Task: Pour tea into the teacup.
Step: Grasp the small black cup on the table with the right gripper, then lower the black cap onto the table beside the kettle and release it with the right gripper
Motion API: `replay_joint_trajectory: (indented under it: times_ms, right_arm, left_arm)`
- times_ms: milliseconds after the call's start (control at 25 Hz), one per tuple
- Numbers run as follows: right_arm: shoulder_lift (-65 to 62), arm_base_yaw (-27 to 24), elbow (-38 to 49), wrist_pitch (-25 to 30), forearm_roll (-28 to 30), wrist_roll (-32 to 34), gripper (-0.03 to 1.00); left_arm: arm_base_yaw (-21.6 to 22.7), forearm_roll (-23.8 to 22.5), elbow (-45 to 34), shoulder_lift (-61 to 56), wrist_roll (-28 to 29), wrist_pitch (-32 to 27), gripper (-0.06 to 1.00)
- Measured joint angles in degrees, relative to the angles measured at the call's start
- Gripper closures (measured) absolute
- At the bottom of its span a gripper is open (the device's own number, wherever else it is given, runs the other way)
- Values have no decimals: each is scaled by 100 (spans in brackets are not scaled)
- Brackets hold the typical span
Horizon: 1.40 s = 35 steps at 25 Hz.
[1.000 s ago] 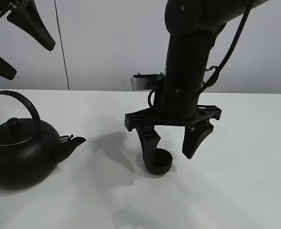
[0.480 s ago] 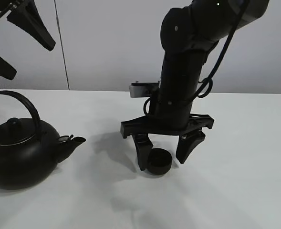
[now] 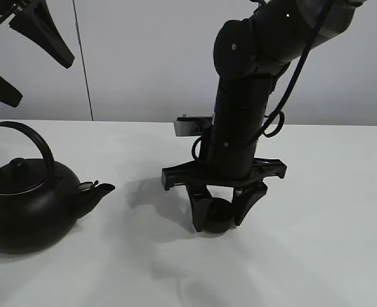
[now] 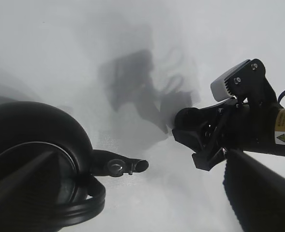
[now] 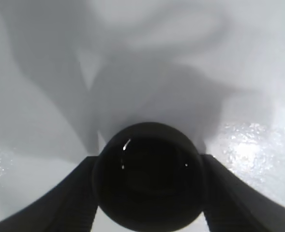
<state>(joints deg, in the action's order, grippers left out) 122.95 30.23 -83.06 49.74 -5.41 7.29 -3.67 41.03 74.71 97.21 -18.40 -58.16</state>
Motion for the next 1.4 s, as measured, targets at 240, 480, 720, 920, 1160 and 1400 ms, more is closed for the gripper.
replay_joint_trajectory:
  times_ms: [240, 480, 720, 920, 1160, 1400]
  right_arm:
    - [0, 0, -52, 17, -25, 6, 57]
    - [-154, 32, -57, 73, -320, -64, 57]
    - [-283, 485, -57, -318, -410, -155, 57]
    - [-283, 804, -57, -780, -452, -155, 57]
    - [-264, 813, -57, -1060, -447, -136, 57]
    - [-92, 813, -57, -1059, -466, -131, 57]
  left_arm:
    - [0, 0, 0, 0, 0, 0, 29]
    - [0, 0, 0, 0, 0, 4, 29]
    - [0, 0, 0, 0, 0, 10, 29]
    - [0, 0, 0, 0, 0, 15, 29]
    - [0, 0, 0, 0, 0, 26, 29]
    - [0, 0, 0, 0, 0, 41, 29]
